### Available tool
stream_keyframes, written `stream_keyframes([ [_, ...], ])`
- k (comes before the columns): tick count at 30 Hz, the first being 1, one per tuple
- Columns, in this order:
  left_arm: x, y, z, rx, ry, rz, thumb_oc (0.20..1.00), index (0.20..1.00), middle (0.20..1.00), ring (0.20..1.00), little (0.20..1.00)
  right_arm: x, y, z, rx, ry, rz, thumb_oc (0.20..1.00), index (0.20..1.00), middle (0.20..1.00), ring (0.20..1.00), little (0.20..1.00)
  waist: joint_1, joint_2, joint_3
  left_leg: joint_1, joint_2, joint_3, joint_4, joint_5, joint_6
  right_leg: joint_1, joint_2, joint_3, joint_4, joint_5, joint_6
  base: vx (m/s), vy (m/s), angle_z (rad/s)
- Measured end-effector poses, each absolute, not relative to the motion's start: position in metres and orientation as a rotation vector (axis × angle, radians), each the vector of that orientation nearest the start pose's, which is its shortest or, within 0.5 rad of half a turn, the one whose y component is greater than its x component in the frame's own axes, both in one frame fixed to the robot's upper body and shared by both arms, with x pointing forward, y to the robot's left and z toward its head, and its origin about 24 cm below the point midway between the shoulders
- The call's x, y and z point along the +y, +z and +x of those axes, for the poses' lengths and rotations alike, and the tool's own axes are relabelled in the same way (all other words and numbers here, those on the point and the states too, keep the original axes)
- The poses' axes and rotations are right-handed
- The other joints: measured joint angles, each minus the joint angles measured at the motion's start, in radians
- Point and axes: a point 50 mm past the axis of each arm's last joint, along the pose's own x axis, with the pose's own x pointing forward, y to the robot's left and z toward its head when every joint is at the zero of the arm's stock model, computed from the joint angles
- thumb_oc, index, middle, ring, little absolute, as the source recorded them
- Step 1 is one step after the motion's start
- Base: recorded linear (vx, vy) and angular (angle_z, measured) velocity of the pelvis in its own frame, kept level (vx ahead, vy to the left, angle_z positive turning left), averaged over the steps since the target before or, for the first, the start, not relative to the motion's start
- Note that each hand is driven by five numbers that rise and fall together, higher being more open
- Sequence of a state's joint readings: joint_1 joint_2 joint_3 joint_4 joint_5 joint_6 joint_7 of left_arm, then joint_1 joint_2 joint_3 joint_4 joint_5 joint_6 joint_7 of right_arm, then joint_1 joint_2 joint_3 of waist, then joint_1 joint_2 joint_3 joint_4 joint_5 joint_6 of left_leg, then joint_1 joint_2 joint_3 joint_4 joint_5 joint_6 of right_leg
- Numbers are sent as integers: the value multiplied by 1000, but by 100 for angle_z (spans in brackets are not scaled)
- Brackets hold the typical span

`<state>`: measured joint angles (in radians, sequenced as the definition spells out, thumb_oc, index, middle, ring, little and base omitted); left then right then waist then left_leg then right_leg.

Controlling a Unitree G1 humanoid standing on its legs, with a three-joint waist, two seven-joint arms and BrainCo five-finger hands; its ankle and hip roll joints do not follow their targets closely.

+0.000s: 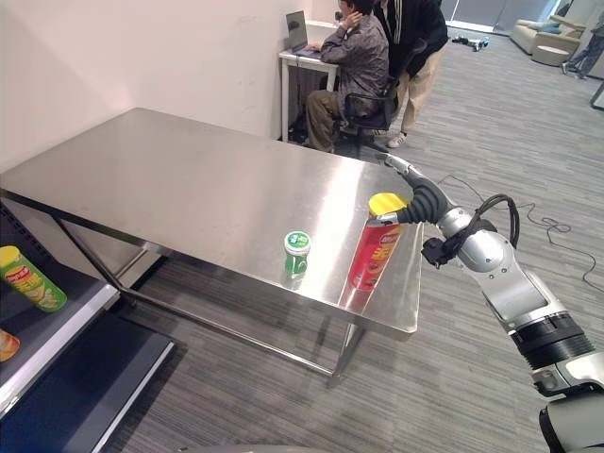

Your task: Put the goods on the table back onto the shelves and tidy them up.

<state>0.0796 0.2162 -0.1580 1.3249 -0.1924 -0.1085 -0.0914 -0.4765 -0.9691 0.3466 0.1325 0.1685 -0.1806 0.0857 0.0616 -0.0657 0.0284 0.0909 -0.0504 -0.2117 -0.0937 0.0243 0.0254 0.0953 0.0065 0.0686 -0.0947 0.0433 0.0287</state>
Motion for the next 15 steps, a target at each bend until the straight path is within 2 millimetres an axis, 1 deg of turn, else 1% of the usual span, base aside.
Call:
stream_keyframes([
  [5,224,-171,40,1296,82,30,1000,1000,1000,1000,1000,-231,179,312,-294,339,-870,1000,1000,1000,1000,1000,-2,0,1,0,0,0,0,-1,-2,0,0,0,0,0,0,0,0,0],
  [15,225,-171,34,1292,123,-58,1000,1000,1000,1000,1000,-235,169,312,-219,364,-876,1000,1000,1000,1000,1000,-2,1,2,0,0,0,1,-1,-2,0,0,0,0,0,0,0,0,0],
])
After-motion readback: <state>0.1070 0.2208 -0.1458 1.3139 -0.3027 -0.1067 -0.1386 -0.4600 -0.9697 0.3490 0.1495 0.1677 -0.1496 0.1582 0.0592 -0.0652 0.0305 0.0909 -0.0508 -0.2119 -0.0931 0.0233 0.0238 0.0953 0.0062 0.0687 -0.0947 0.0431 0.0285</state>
